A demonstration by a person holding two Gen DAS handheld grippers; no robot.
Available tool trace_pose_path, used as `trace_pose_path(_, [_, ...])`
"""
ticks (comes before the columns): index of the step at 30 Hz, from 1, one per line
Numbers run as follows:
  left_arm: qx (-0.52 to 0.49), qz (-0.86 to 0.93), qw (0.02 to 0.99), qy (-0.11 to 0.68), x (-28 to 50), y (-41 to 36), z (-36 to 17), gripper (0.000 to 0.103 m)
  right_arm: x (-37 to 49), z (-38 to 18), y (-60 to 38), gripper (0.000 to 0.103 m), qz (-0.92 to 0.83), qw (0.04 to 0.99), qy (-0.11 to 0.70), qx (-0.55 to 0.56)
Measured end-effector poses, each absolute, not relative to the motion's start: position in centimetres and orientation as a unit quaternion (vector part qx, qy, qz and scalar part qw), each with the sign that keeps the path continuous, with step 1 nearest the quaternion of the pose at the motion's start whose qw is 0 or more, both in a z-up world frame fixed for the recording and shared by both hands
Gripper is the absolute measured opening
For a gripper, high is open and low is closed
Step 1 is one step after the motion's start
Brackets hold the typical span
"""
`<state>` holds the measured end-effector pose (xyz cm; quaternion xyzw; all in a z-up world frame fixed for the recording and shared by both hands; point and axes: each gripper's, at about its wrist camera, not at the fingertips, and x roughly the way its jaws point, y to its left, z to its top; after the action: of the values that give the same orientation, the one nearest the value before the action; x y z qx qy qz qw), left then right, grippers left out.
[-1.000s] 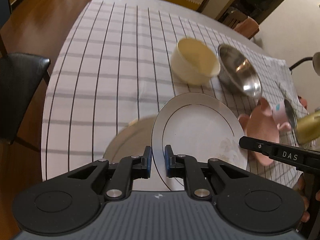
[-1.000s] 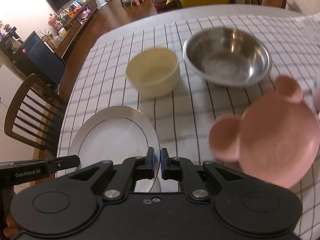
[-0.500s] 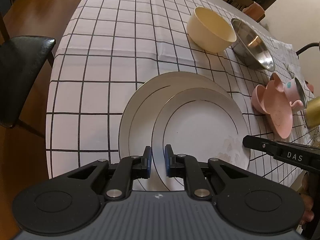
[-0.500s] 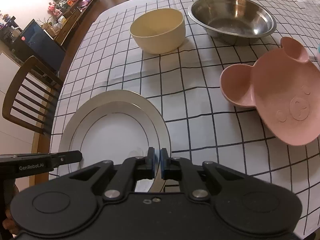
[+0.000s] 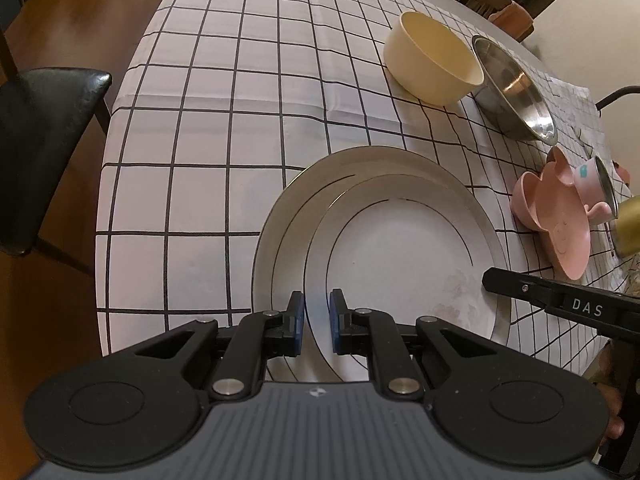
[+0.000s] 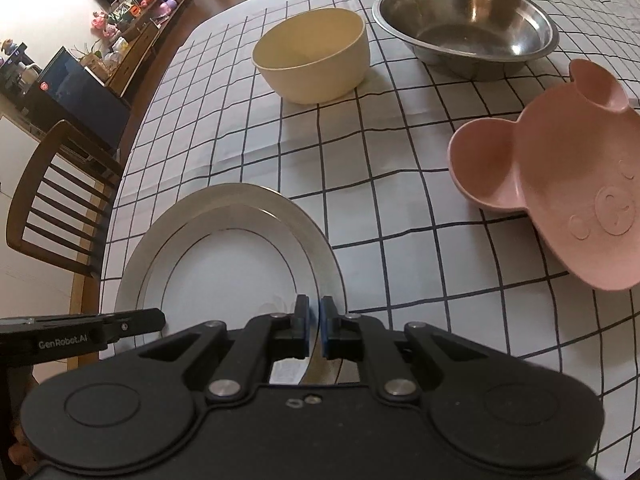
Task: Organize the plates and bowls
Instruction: 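Carry the small white plate with both grippers onto the large plate, then open both grippers to release the small plate on the large plate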
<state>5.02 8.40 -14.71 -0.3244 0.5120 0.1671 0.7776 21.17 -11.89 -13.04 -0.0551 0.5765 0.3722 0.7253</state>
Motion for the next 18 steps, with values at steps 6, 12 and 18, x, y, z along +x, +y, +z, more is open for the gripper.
trace_pose_path(6, [-0.324, 0.16, 0.778, 0.514, 4.91, 8.82, -14.67, 0.012, 21.31, -13.36, -11.73, 0.006, 0.375, 0.721, 0.581, -0.05])
trace_pose_path(12, [-0.322, 0.152, 0.777, 0.519, 4.67, 9.09, -14.5, 0.012, 21.38, -13.62, -11.59, 0.006, 0.378, 0.717, 0.584, -0.047])
trace_pose_path(18, [-0.314, 0.147, 0.781, 0.52, 4.48, 9.27, -14.19, 0.012, 21.57, -13.79, -11.54, 0.006, 0.379, 0.715, 0.586, -0.041])
